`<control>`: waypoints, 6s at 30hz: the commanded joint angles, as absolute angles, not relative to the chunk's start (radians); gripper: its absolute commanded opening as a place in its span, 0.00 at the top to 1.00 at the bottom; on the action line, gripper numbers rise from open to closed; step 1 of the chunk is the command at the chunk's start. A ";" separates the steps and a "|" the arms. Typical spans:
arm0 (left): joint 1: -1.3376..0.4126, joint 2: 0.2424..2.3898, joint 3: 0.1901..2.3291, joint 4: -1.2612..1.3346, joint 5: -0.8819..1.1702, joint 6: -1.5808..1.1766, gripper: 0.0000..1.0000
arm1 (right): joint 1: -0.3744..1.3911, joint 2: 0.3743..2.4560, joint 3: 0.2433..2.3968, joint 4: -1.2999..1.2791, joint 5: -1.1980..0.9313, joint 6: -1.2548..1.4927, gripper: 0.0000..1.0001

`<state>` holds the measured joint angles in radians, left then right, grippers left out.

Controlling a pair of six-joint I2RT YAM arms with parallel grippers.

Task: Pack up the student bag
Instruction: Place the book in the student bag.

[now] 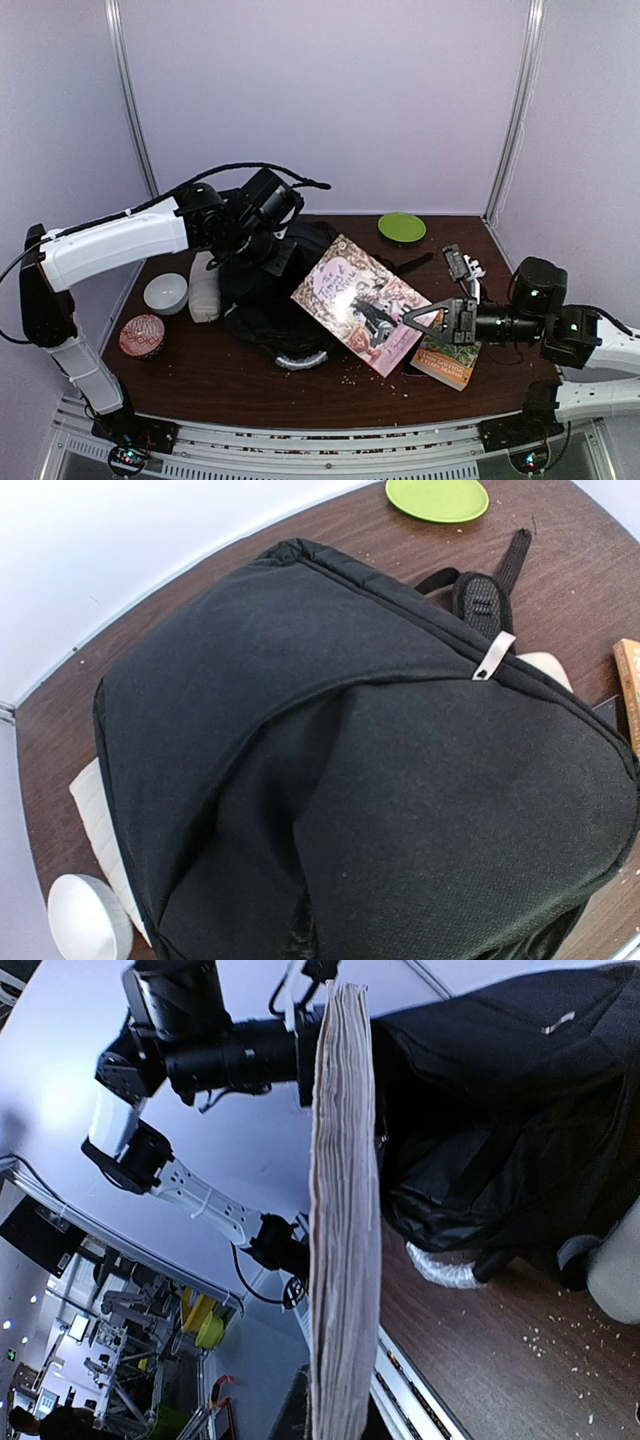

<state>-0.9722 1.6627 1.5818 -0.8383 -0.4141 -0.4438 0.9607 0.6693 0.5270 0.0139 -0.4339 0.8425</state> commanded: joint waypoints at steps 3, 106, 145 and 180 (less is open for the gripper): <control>-0.969 1.657 1.636 -0.685 -0.367 -0.522 1.00 | 0.966 0.794 0.476 0.112 -0.603 0.886 1.00; -0.902 1.717 1.496 -0.329 -0.214 -1.022 1.00 | 0.870 1.391 0.502 0.528 -0.149 1.133 0.27; -1.114 1.682 1.428 0.029 -0.284 -1.386 1.00 | 0.897 1.891 0.590 1.338 0.153 1.526 1.00; -1.053 1.612 1.303 0.013 -0.341 -1.388 1.00 | 0.878 1.468 0.710 0.140 0.056 1.170 0.23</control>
